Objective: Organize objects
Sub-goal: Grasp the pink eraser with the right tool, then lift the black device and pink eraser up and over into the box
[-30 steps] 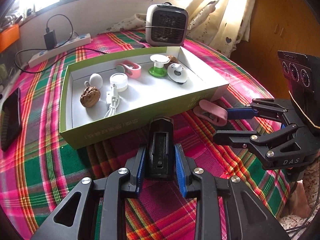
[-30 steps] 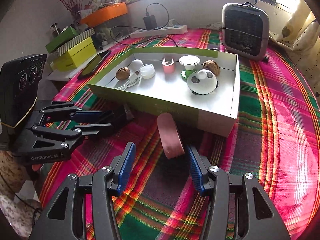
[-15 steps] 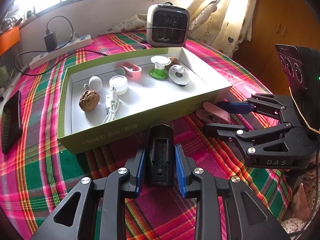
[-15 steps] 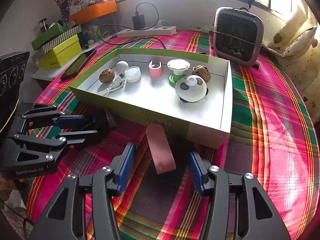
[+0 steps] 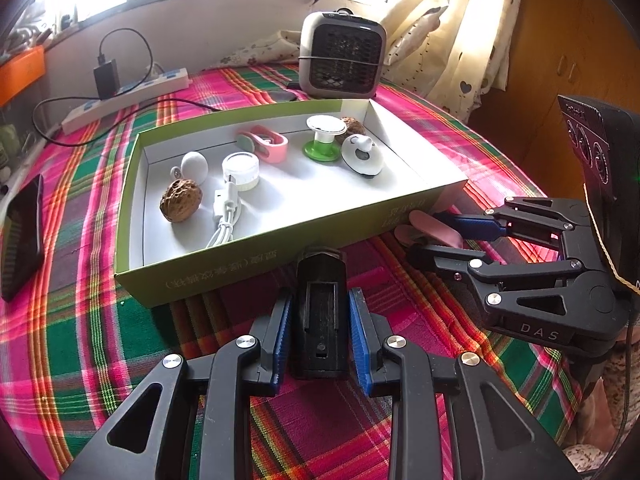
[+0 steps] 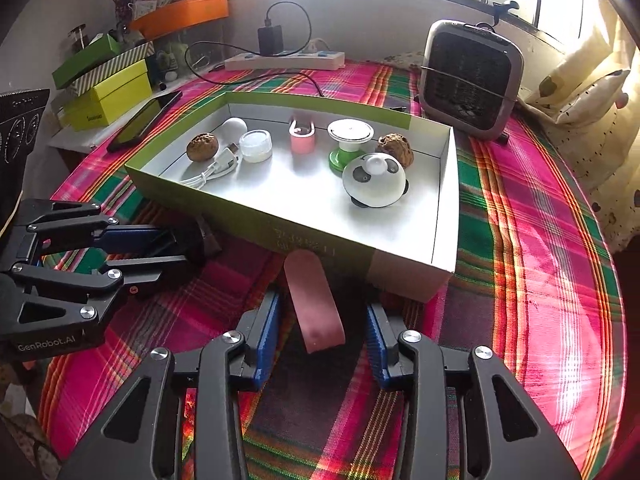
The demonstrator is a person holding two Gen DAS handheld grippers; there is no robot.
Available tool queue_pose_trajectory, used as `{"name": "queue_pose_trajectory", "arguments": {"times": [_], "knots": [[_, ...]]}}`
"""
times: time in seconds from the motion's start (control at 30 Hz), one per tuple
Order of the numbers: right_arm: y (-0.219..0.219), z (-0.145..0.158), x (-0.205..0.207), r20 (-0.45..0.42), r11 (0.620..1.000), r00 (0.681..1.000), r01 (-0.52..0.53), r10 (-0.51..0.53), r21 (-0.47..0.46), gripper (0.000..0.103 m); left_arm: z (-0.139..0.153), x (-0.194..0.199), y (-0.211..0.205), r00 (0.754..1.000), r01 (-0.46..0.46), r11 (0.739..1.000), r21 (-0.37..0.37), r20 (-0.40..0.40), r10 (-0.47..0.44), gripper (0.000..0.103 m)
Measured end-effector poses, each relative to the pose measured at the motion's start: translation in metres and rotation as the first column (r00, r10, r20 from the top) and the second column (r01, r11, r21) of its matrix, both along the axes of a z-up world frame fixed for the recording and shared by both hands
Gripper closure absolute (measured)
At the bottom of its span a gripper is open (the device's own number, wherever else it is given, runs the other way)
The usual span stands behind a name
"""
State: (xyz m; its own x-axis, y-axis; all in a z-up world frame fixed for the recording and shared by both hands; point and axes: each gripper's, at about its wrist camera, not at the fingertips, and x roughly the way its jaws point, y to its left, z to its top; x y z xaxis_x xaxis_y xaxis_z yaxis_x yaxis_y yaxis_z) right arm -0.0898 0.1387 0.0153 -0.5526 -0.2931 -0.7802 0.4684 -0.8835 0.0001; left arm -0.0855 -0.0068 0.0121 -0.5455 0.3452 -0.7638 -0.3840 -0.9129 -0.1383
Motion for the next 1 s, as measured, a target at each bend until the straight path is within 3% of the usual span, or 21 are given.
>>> {"name": "queue_pose_trajectory", "arguments": {"times": [0.23, 1.0], "knots": [[-0.0046, 0.0005, 0.0023, -0.004, 1.0, 1.0, -0.014, 0.014, 0.003, 0.084, -0.0002, 0.0003, 0.0002, 1.0, -0.005, 1.0, 0.002, -0.005, 0.005, 0.078], [-0.0023, 0.0048, 0.0062, -0.006, 0.999, 1.0, 0.03, -0.03, -0.014, 0.085, 0.0022, 0.0042, 0.0035, 0.999, -0.052, 0.998, -0.036, -0.004, 0.052, 0.079]]}}
